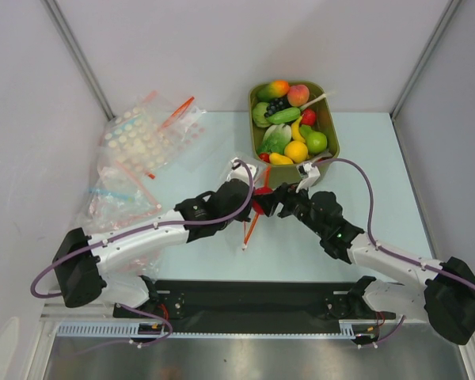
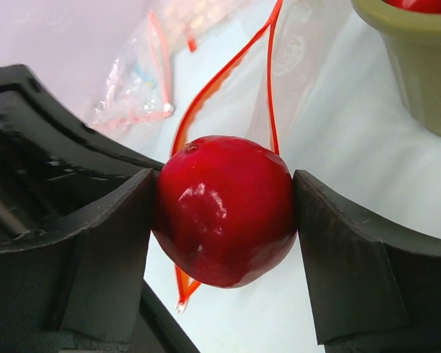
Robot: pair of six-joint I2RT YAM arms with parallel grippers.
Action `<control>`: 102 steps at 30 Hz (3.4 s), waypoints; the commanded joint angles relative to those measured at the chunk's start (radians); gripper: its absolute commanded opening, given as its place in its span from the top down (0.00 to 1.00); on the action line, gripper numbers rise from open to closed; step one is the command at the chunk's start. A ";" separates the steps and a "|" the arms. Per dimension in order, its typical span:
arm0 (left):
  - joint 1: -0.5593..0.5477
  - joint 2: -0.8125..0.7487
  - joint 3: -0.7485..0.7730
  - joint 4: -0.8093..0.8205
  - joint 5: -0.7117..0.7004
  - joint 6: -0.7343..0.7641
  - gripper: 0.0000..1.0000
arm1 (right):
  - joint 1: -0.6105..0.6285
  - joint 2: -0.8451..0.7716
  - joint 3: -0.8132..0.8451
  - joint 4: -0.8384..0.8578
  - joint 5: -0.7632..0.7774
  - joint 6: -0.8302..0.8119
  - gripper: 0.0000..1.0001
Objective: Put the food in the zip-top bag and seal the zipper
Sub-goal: Place the fake vegetable in the zipper food storage bag.
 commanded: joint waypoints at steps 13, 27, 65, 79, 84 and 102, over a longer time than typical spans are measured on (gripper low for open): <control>-0.006 -0.156 -0.029 0.115 0.172 0.017 1.00 | 0.007 0.037 0.044 0.025 0.014 0.013 0.82; 0.037 -0.173 -0.052 0.136 0.223 0.009 1.00 | 0.008 0.038 0.011 0.162 -0.197 0.015 0.81; 0.030 -0.168 -0.054 0.139 0.270 0.043 1.00 | 0.034 -0.017 -0.058 0.308 -0.058 0.221 0.74; 0.103 -0.314 -0.109 0.161 0.425 -0.033 1.00 | 0.172 0.083 -0.053 0.374 0.050 -0.086 0.82; 0.109 -0.383 -0.123 0.167 0.439 -0.041 1.00 | 0.209 0.098 -0.051 0.386 0.083 -0.155 0.82; 0.149 -0.438 -0.123 0.136 0.462 -0.073 1.00 | 0.291 0.125 -0.076 0.478 0.021 -0.402 0.80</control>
